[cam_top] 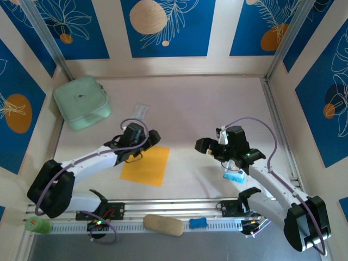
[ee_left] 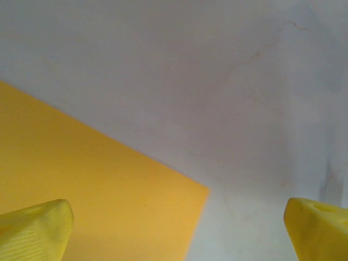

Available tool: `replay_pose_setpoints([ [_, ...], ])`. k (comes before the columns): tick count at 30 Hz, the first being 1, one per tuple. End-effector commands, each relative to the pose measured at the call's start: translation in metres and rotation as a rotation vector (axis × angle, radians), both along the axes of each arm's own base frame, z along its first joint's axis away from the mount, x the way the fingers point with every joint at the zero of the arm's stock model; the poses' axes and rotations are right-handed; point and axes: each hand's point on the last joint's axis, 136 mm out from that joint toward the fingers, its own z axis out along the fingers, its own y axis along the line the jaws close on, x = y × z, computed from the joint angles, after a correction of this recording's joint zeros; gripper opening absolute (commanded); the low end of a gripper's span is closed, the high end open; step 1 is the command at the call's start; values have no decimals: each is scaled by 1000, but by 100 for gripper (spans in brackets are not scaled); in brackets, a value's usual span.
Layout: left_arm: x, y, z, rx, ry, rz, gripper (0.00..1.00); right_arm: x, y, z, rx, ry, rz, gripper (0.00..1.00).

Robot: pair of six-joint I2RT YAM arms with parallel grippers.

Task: Fold a paper plane with a square sheet of paper (pick it up from the middle)
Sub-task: Move the square sheet of paper to the bottom-center of the table.

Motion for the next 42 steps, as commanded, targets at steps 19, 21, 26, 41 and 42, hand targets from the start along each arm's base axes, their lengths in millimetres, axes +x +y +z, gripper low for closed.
replay_pose_setpoints([
  [19, -59, -2, -78, -65, 261, -155, 94, 3, 23, -24, -109, 110, 14, 99],
  [21, -59, -4, -82, -91, 256, -81, 92, 2, 20, -28, -118, 122, -1, 99],
  [26, -55, -19, -83, -101, 244, 25, 92, 0, 19, -35, -113, 142, -14, 99],
  [41, -35, -43, -26, 140, 14, -109, 90, 2, 8, -31, -101, 133, -2, 99],
  [42, -35, -41, -23, 177, -1, -149, 89, 2, 9, -30, -94, 132, 5, 99],
])
